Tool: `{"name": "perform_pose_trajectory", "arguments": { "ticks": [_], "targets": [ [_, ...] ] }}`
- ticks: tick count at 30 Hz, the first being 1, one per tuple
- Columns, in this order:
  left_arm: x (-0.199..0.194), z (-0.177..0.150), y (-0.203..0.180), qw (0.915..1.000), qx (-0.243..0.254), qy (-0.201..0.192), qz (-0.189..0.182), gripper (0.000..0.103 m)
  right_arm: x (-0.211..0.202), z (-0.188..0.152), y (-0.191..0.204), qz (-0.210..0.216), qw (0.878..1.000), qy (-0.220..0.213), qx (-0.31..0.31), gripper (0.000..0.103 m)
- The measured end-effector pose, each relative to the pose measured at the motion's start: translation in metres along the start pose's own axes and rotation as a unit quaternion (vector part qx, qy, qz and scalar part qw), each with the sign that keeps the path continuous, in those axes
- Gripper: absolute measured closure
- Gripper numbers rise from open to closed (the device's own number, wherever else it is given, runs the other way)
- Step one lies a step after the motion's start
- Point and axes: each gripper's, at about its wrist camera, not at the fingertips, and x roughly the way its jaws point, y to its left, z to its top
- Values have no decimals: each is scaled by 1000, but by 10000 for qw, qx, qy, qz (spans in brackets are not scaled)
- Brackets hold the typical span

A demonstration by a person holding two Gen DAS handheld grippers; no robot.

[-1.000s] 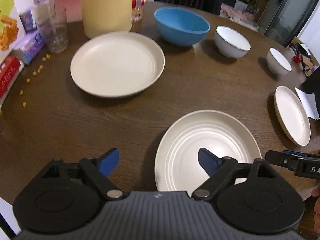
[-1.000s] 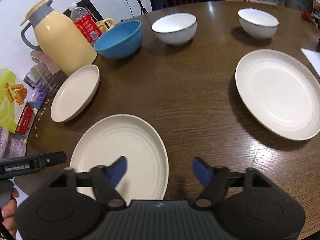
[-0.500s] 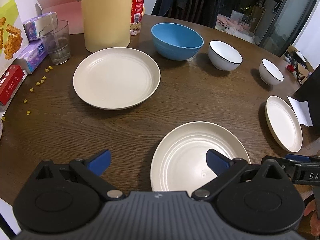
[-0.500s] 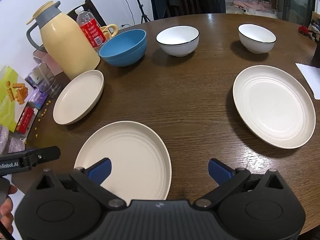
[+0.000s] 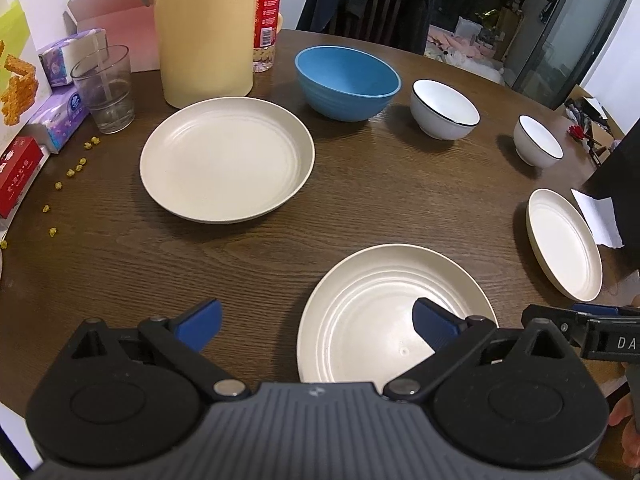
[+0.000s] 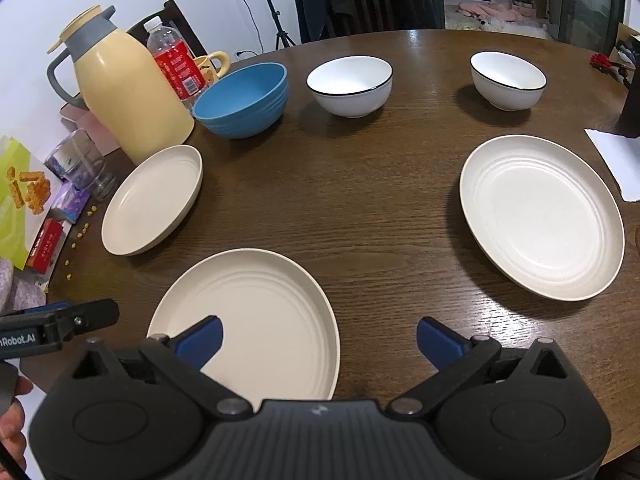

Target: Organize plates and bowls

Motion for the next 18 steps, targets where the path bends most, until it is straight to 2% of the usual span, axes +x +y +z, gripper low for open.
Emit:
{"name": "perform_pose_trajectory", "arguments": {
  "ticks": [10,18],
  "targets": [
    [6,1,-21,9994,185,82,-283,0,-16,-4,-26,-360,9988,-70,311,0],
    [12,4,-55,9984,357,84,-422,0,-30,-5,-60,-534,9975,-127,437,0]
  ]
}}
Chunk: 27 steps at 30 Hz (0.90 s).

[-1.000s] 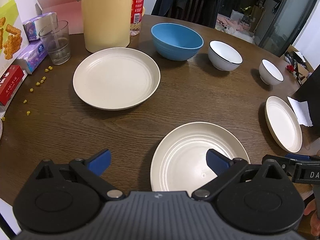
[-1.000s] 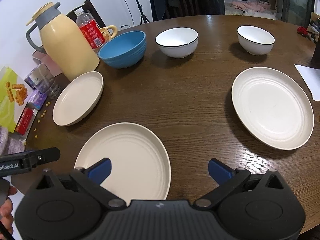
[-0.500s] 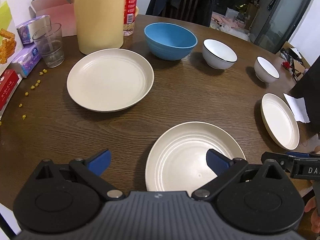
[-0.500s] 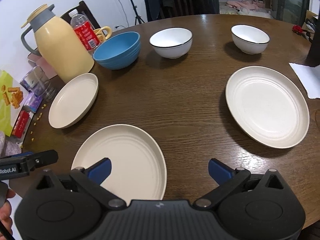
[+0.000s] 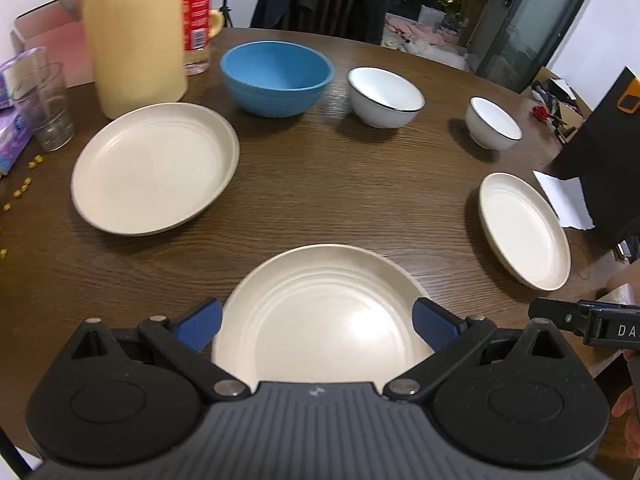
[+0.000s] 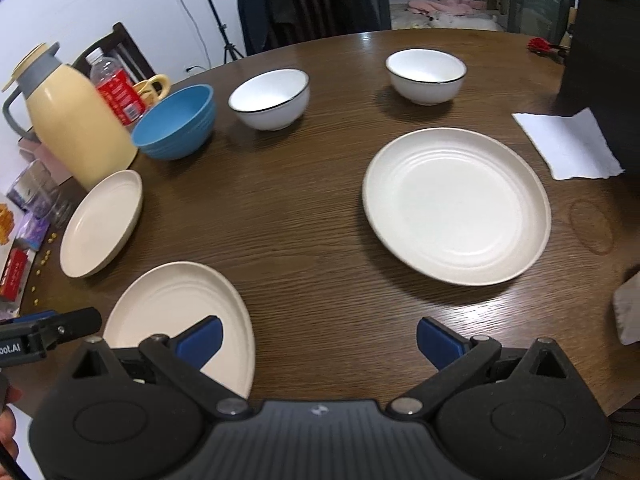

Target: Organize plates and bowls

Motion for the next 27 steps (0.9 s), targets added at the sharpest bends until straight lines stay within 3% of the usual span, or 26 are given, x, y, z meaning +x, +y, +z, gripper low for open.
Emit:
{"name": "perform_pose_trajectory", "arguments": {
  "ticks": [15,27],
  "targets": [
    [21,13,-92,9987,438,82,-229,0,-14,22,-85,-344,9992,-166,121,0],
    [38,22,-141,9979,602,139,-185,0,-10,39,-120,-458,9986,-247,-16,0]
  ]
}}
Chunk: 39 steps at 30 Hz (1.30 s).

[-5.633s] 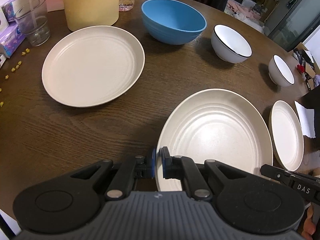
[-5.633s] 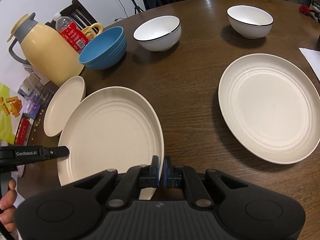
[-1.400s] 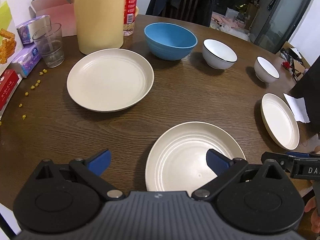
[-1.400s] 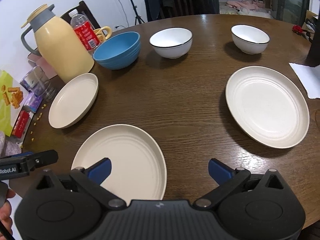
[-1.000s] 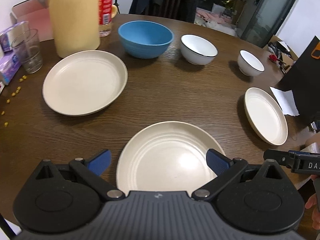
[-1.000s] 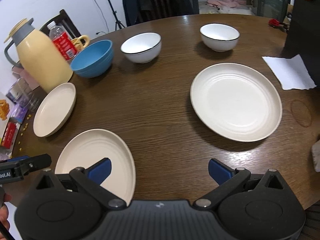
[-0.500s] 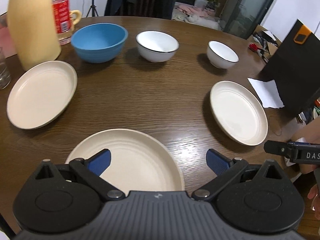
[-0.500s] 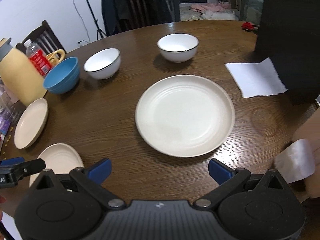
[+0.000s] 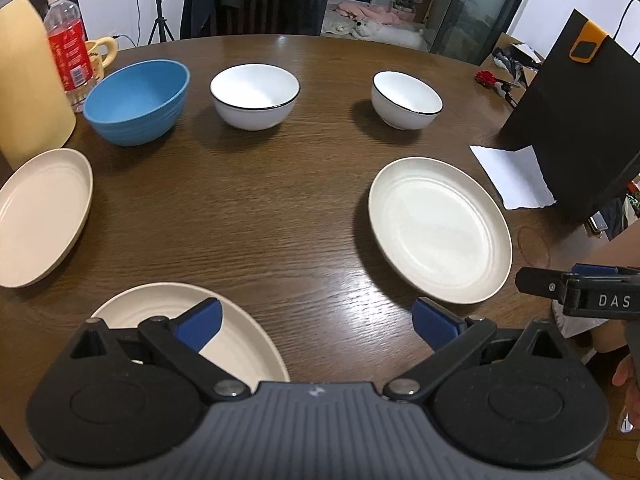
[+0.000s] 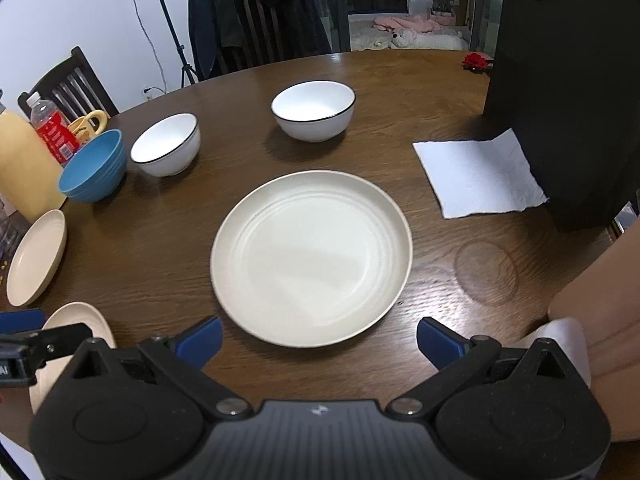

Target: Organize plates and bowls

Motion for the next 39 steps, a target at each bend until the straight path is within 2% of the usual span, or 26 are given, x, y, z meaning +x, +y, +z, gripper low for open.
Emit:
{"name": "perform_pose_trajectory", "arguments": {
  "ticks": [23,35,39],
  "targets": [
    [62,42,-60,9994,-152,-3,295,0,53,40,-56,-198,9996,92,-175,0],
    [97,62,-73,9964,-319,-99,775,0,87,55,-71,-201,9996,190,-102,0],
    [108,66,-72,9957,-451,-25,807,0,97,60,-71,-241,9994,224,-125,0]
  ]
}}
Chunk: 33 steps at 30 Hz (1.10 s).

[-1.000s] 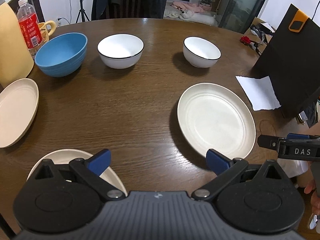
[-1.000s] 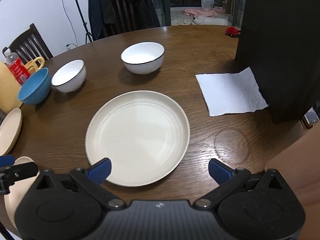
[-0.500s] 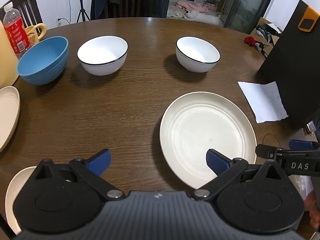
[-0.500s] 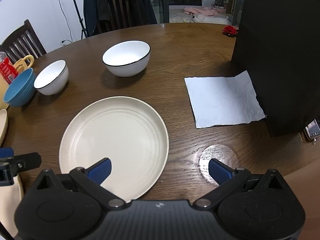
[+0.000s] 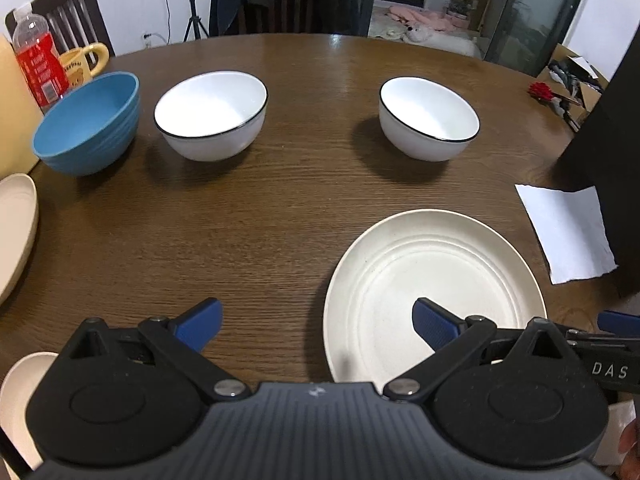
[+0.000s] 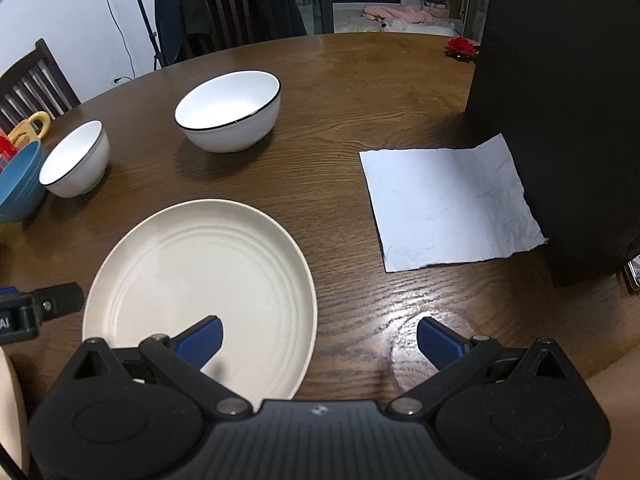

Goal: Organize plates and bowls
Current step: 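Close the left tool on a cream plate rim while the right tool grips another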

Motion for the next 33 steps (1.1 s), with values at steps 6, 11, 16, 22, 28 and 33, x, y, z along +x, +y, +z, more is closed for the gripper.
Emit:
{"name": "perform_pose_trajectory", "arguments": {
  "ticks": [6,11,16,22,28,33],
  "targets": [
    [14,3,-4,9999,-61,125,-31,0,6,4,-1,-4,10000,-22,-17,0],
    [24,5,-8,9996,-67,270,-48,2,9,6,-5,62,10000,-4,28,0],
    [32,7,-7,9987,-142,481,-97,9,13,5,-10,107,9999,27,120,7],
    [38,8,-8,9975,-179,669,-171,31,18,5,-12,259,9995,87,177,24],
    [42,8,-3,9966,-276,755,-156,44,22,5,-16,386,9986,134,335,40],
    [43,8,-2,9962,-299,795,-204,65,25,3,-18,533,9975,180,428,60]
  ]
}}
